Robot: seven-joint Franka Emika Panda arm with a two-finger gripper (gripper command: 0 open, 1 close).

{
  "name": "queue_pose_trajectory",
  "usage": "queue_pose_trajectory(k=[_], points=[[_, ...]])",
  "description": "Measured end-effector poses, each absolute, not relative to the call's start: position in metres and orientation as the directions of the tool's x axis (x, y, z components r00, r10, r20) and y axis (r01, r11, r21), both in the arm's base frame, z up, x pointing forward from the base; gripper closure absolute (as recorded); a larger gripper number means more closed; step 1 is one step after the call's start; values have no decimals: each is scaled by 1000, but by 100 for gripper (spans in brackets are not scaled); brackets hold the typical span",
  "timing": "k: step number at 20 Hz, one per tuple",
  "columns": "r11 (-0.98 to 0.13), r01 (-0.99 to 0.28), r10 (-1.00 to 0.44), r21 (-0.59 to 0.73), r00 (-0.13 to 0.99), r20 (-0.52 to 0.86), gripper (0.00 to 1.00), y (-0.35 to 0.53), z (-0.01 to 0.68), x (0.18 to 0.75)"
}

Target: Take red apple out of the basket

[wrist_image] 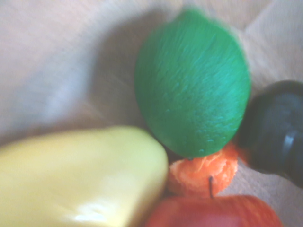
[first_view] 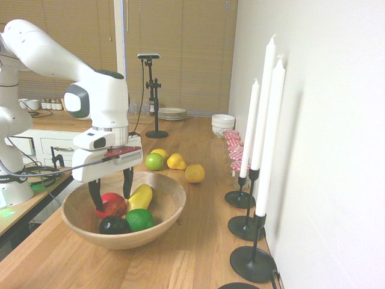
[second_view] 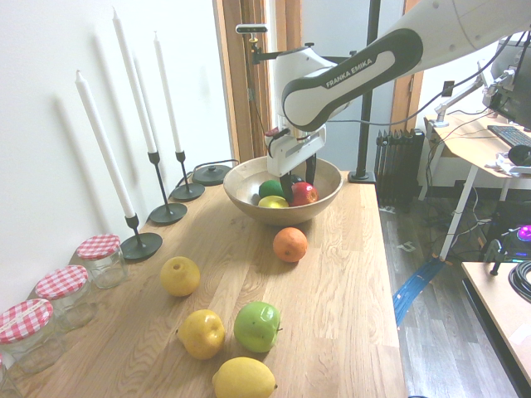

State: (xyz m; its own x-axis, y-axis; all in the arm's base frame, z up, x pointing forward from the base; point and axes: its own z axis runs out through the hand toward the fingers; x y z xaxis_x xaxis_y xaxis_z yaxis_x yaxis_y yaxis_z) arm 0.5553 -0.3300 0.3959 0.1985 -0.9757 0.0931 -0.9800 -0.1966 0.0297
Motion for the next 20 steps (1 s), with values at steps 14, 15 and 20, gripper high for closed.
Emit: queue_pose_trajectory(k=[14,15,20], points=[[-206,-978,-975,30,208,83,100,-333,381,558],[-207,-978,-974,30,208,83,100,-332,382,559],[-207,-978,-974,19,208,90,100,-333,389,560]])
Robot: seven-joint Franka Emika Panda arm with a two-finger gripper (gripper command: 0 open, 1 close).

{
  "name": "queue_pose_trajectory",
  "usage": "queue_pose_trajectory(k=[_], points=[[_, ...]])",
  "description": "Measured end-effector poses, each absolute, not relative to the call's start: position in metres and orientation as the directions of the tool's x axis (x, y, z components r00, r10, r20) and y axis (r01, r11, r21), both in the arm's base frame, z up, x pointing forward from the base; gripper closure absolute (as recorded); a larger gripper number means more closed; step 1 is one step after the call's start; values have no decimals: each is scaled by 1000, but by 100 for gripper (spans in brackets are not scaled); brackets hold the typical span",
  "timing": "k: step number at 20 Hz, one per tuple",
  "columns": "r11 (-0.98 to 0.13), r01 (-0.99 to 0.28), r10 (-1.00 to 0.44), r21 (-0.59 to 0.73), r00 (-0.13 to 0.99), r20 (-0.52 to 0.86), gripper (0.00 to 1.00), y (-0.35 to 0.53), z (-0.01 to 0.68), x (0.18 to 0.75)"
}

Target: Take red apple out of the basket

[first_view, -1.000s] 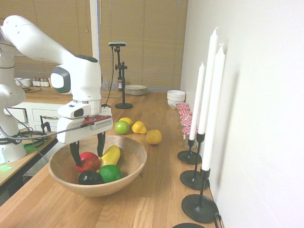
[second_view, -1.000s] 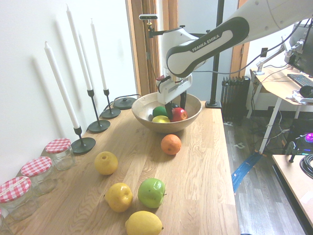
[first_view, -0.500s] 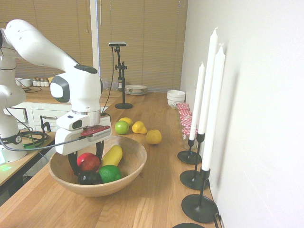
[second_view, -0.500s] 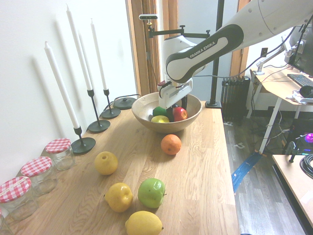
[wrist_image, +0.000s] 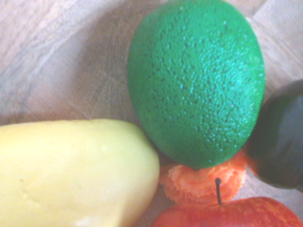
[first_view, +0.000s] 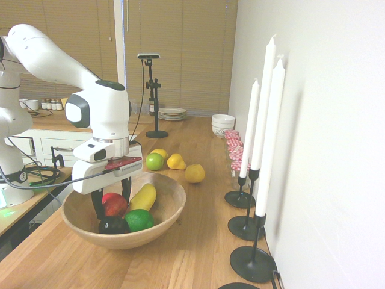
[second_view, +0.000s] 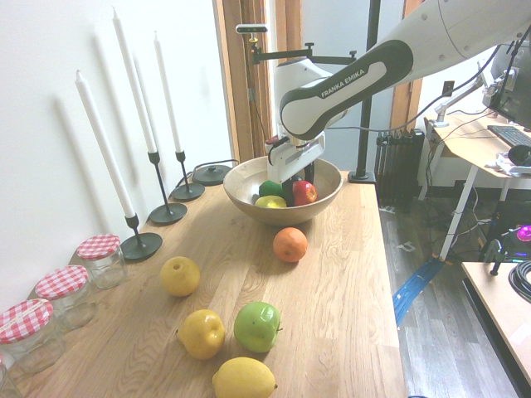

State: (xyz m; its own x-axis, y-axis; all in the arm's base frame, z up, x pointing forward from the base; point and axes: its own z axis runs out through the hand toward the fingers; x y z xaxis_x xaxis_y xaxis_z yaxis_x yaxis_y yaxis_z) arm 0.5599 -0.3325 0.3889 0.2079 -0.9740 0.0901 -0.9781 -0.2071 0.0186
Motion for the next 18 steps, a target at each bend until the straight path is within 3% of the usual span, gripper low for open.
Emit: queue_pose_trajectory(k=[8,13,18], points=[[-236,-970,-965,-64,226,133,100,-315,452,565],[-324,-939,-939,-118,304,163,100,-239,498,586],[-409,-907,-902,-103,385,194,100,-145,493,599]])
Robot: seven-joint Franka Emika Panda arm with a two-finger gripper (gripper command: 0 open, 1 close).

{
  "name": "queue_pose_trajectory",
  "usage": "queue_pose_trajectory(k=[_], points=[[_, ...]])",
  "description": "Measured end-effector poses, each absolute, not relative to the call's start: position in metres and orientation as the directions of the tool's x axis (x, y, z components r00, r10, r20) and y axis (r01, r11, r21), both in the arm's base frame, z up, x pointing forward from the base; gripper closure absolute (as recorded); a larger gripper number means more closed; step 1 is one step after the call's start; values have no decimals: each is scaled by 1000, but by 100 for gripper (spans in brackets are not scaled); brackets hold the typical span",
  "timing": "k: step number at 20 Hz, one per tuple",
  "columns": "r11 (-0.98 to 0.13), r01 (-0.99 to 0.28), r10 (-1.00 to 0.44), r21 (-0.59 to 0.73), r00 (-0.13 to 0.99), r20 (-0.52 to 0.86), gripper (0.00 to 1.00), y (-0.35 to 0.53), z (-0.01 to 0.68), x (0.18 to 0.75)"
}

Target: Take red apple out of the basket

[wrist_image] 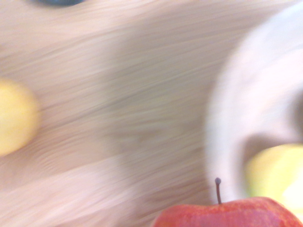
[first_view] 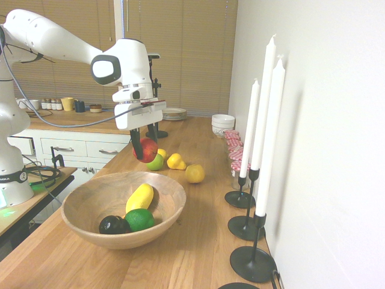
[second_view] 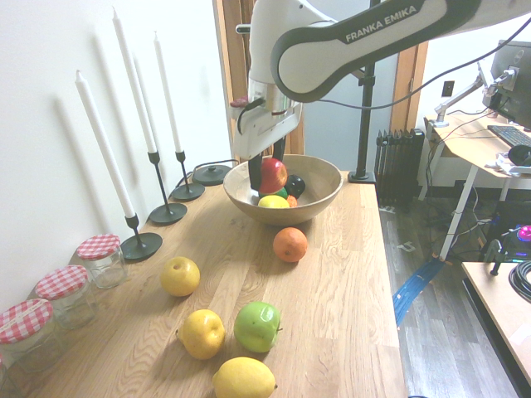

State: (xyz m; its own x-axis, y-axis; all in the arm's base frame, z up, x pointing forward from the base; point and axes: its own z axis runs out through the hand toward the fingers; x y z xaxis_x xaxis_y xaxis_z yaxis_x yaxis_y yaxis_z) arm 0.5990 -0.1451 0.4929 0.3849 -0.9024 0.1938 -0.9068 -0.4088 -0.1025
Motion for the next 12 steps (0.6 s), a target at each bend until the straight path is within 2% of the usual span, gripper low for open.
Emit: queue_pose_trajectory(k=[6,12], points=[[-500,-864,-852,-66,477,216,100,-69,449,594],[-521,-853,-840,-28,506,197,100,-35,403,575]])
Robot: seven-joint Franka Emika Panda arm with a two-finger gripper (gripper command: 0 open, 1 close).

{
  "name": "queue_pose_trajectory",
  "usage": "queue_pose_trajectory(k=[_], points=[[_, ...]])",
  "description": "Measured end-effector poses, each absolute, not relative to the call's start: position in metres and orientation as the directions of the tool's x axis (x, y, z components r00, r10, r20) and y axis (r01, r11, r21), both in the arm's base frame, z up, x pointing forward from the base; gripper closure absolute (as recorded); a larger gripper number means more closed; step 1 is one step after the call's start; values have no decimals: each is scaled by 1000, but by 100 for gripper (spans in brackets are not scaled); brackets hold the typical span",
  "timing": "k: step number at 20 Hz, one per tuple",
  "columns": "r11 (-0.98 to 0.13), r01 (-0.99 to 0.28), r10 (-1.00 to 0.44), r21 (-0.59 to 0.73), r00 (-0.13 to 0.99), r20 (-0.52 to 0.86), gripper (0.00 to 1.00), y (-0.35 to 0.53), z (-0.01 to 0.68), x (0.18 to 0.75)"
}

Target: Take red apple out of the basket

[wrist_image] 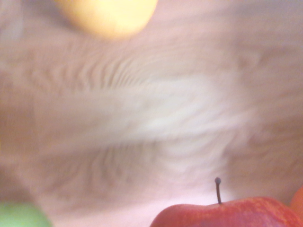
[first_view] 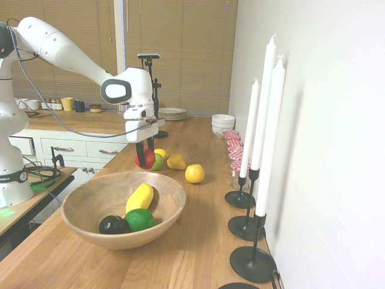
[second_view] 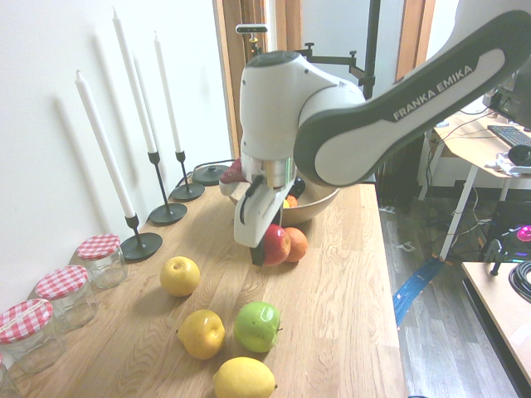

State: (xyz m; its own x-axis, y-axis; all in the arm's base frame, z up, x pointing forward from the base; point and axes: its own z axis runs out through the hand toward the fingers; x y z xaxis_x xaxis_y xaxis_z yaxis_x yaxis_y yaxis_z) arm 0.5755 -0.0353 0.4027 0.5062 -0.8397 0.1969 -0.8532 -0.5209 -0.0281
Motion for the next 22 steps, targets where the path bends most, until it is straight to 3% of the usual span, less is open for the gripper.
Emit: queue_pose_trajectory(k=[4,5,22], points=[[-512,-859,-846,-17,501,183,100,-33,384,565],[-510,-860,-847,-13,499,180,0,-33,380,563],[-492,-870,-858,-18,482,177,0,-33,374,558]])
